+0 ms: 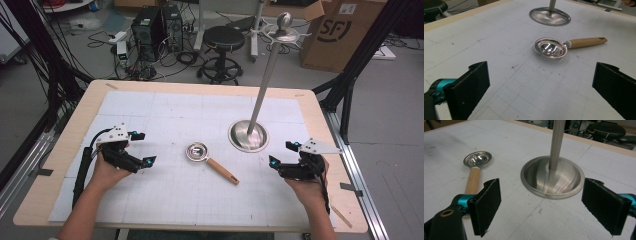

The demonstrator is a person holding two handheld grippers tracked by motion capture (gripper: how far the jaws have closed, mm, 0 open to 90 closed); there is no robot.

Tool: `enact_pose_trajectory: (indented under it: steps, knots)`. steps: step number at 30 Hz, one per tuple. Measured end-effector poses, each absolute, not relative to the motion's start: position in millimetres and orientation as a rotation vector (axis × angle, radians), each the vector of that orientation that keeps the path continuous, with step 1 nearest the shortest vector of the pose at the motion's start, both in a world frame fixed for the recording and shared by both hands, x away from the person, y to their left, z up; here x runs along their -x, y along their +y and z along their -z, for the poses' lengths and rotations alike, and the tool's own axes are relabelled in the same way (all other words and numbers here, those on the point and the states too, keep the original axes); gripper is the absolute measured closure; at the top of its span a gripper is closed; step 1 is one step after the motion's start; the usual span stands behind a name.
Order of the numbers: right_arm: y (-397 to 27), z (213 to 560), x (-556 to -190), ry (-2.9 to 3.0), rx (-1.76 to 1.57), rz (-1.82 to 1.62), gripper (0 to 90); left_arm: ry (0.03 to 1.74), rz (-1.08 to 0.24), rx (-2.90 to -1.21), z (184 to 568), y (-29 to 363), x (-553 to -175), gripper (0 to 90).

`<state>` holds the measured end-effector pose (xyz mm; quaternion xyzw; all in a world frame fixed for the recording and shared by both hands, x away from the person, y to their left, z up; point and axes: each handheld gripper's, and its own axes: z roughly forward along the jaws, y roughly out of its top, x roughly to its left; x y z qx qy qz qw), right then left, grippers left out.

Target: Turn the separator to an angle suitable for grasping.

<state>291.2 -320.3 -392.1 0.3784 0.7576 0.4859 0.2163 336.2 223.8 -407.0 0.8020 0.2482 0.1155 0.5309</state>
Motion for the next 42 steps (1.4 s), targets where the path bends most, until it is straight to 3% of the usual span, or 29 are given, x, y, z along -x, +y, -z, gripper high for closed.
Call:
enact_pose_trajectory:
  steps: [22,42]
  knots:
    - [-311.7,389.6,-291.1,2.126,-1.046,-1.327,14.4,0.577,-0.277,-1.884,404.9,226.6,-339.1,1.7]
    - [-245.0,385.4,-304.2,2.281,-0.942,-1.276,14.8,0.562,-0.279,-1.888,403.9,224.6,-337.7,1.7]
